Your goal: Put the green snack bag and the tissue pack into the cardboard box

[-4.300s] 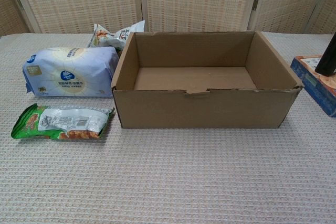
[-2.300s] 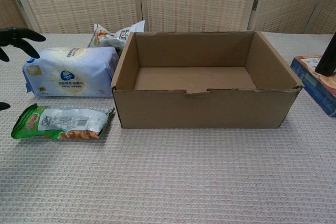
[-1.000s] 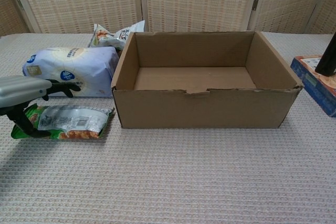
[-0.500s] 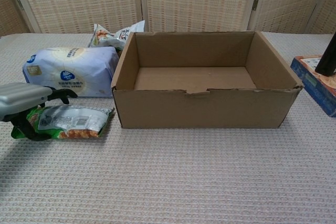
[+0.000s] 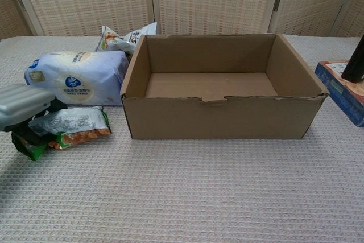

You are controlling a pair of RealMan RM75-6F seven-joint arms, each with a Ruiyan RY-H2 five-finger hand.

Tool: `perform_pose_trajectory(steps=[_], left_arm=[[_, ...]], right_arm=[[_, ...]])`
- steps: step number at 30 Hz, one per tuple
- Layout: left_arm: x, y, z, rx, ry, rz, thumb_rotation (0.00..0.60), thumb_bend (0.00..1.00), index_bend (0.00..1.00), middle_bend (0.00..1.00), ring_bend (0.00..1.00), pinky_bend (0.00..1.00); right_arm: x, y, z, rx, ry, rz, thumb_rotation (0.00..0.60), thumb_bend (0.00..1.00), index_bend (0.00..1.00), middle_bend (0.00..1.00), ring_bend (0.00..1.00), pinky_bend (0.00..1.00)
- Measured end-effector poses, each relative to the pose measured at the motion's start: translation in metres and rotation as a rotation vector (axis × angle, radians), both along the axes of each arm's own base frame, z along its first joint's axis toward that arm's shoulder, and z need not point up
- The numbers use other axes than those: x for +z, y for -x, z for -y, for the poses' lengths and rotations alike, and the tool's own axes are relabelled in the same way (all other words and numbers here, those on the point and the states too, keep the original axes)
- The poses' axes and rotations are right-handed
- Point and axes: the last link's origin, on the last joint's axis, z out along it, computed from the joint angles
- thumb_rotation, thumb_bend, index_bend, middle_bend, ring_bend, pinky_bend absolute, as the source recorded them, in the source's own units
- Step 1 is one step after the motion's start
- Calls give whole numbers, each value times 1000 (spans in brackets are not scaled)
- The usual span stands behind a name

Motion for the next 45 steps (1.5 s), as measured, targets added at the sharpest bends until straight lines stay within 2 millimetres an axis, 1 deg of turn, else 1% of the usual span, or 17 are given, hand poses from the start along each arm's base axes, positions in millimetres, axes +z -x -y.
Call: perform_pose_trajectory(steps=[3,6,9,15,18,21,24,25,27,28,31,33,36,39,40,43,45], left_arm=[[5,-1,2,-29,-18,10,600,454,746,850,719,825],[16,-3,4,-41,-32,17,600,454,749,861,728,831],[32,-5,7,-48,-45,21,600,455,753,868,734,838],[76,-16,18,-50,-67,-1,600,455,761,882,753,869],[102,-29,24,-60,-84,-40,600,457,766,885,756,871],[130,-50,27,-88,-117,-67,600,460,767,886,755,871],[155,-80,27,-137,-158,-81,600,463,767,888,757,874],[162,-95,28,-167,-171,-83,600,463,768,888,758,875],[167,-117,28,-218,-186,-83,600,463,768,889,758,876],[169,-134,29,-259,-195,-77,600,463,768,889,758,876],[164,-167,29,-349,-205,-50,600,467,769,889,758,875],[155,-179,28,-379,-205,-12,600,471,771,890,758,874],[134,-198,27,-419,-198,65,600,471,773,892,758,874],[107,-216,23,-457,-199,136,600,471,773,893,758,874],[97,-223,20,-471,-205,157,600,472,773,893,759,874],[74,-238,9,-503,-234,189,600,479,773,895,761,874],[64,-247,2,-521,-254,201,600,485,773,896,762,874]], right_arm=[[0,0,0,-1,0,1,600,4,39,9,0,0],[1,0,0,0,-1,3,600,4,39,9,0,0],[1,0,0,1,0,4,600,4,39,9,0,0],[2,-1,-1,6,2,8,600,4,39,9,0,0],[1,-1,-1,10,-5,7,600,5,39,9,0,0],[0,-2,-2,15,-8,8,600,4,39,9,0,0],[1,-3,-2,18,-6,10,600,4,39,9,0,0],[1,-2,-2,16,-6,10,600,4,39,9,0,0],[0,-2,-3,13,-8,8,600,4,38,9,0,0],[0,-2,-3,13,-11,8,600,4,37,9,0,0],[0,-2,-4,17,-16,11,600,4,37,9,0,0],[1,-2,-4,16,-16,13,600,4,36,9,0,0],[2,-2,-4,17,-12,17,600,4,36,9,0,0],[4,-2,-4,14,-9,20,600,4,36,9,0,0],[5,-2,-3,11,-8,20,600,4,36,9,0,0],[6,-1,-1,4,-4,21,600,4,35,9,0,0],[7,0,0,-1,-2,20,600,4,35,9,0,0]])
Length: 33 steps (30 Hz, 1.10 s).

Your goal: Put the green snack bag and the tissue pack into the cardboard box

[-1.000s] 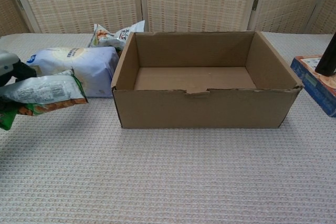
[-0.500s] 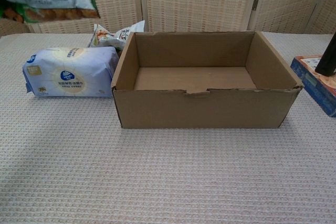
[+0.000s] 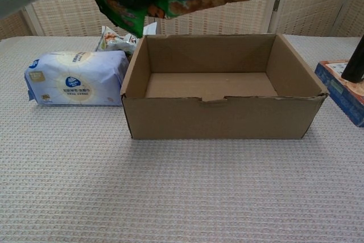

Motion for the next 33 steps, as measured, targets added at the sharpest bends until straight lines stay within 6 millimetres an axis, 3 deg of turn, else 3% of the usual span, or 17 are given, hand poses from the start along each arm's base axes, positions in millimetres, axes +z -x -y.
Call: perform_pose_trajectory(steps=[4,12,14,16,17,18,23,33], left_arm=[[-23,-16,-12,-26,-23,24,600,487,773,896,762,874],[-56,-26,-35,-18,-42,21,600,490,759,879,749,862],[-64,-28,-41,-3,-31,31,600,441,579,684,577,720],[-73,-26,-44,22,6,20,600,290,161,217,169,326],[-75,-25,-45,34,28,8,600,231,31,59,39,166],[-77,-25,-46,46,52,-6,600,208,0,6,1,98],[-82,-26,-48,68,154,-33,600,184,0,0,0,29],[-55,-31,-57,34,65,2,600,183,0,0,0,29]], right_arm=[[0,2,2,-13,1,-4,600,4,34,9,0,0],[-1,3,5,-21,-1,-6,600,4,34,9,0,0],[-2,3,5,-25,-2,-7,600,4,34,9,0,0],[-2,4,5,-30,-5,-8,600,4,35,9,0,0],[-2,4,6,-31,-6,-8,600,5,35,9,0,0],[-2,4,6,-32,-7,-9,600,4,35,9,0,0],[-3,5,7,-39,-7,-9,600,5,35,9,0,0],[-2,5,7,-37,-6,-10,600,4,35,9,0,0]])
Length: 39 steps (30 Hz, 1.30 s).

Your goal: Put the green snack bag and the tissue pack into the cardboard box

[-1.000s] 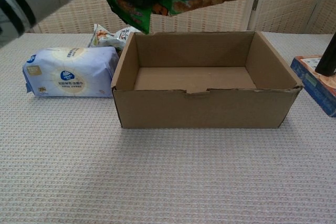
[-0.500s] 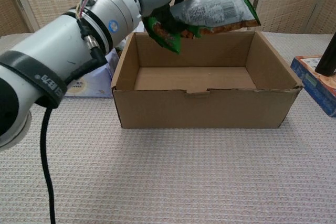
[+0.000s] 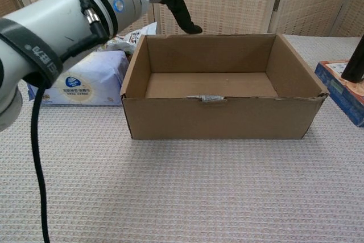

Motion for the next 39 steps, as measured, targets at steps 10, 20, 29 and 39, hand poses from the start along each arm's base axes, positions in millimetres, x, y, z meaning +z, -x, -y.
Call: perform_pose_trajectory(steps=[10,20,29,39], left_arm=[[42,58,-31,156,-67,-115,600,185,0,0,0,63],[68,145,-52,464,143,-370,600,185,0,0,0,63],[75,163,-59,587,248,-427,600,186,0,0,0,62],[58,171,-73,643,288,-412,600,184,0,0,0,62]], right_arm=[[1,0,-1,4,1,0,600,4,38,9,0,0],[-3,-1,-1,7,-7,-8,600,4,39,9,0,0],[-6,0,-1,1,-22,-6,600,4,40,9,0,0],[-12,-2,-1,11,-34,-20,600,4,41,9,0,0]])
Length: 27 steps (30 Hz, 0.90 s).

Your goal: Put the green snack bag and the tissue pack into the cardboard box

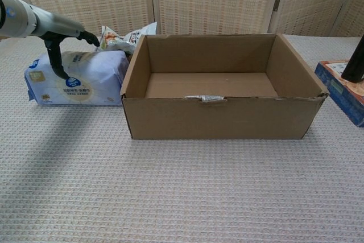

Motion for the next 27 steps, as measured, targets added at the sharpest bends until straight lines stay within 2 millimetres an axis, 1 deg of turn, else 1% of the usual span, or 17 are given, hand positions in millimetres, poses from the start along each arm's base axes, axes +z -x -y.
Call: perform_pose_trajectory(steps=[5,10,11,13,14,15,16,17,19,20,21,22,23,27], left_arm=[[-14,7,-8,30,11,-2,600,184,0,0,0,62],[-19,18,-12,61,9,-22,600,185,0,0,0,61],[-19,20,-13,62,5,-23,600,189,0,0,0,70],[-18,20,-13,57,-7,-22,600,210,0,0,0,127],[-18,21,-14,52,-13,-21,600,225,0,6,9,180],[-17,21,-14,46,-21,-20,600,244,4,45,50,254],[-17,21,-15,37,-31,-17,600,260,33,107,111,330],[-16,22,-15,31,-39,-14,600,272,69,165,165,382],[-15,23,-15,17,-56,-6,600,308,248,358,335,538],[-15,24,-15,13,-63,-3,600,317,305,416,384,580],[-14,26,-14,12,-69,0,600,328,391,504,458,641],[-14,30,-13,16,-75,0,600,335,448,562,508,681],[-14,33,-12,19,-75,-5,600,340,484,599,539,707],[-13,42,-8,30,-70,-26,600,363,602,713,638,785]], right_arm=[[-2,-2,-3,14,-1,0,600,4,40,9,0,0],[1,-1,-3,11,17,0,600,4,40,9,0,0],[1,-1,-3,10,18,0,600,4,40,9,0,0],[1,-1,-2,8,17,-2,600,4,40,9,0,0],[1,-1,-2,7,16,-2,600,4,40,9,0,0],[1,-1,-2,6,15,-3,600,4,40,9,0,0],[1,-1,-2,6,15,-3,600,4,40,9,0,0],[1,-1,-2,5,15,-3,600,4,40,9,0,0],[1,0,-2,3,15,-4,600,4,40,9,0,0],[1,0,-2,3,16,-4,600,5,40,9,0,0],[1,0,-2,4,16,-3,600,4,40,9,0,0],[2,0,-1,4,18,-2,600,4,40,9,0,0],[2,0,-1,4,20,-2,600,4,41,9,0,0],[5,0,-1,4,29,2,600,4,41,9,0,0]])
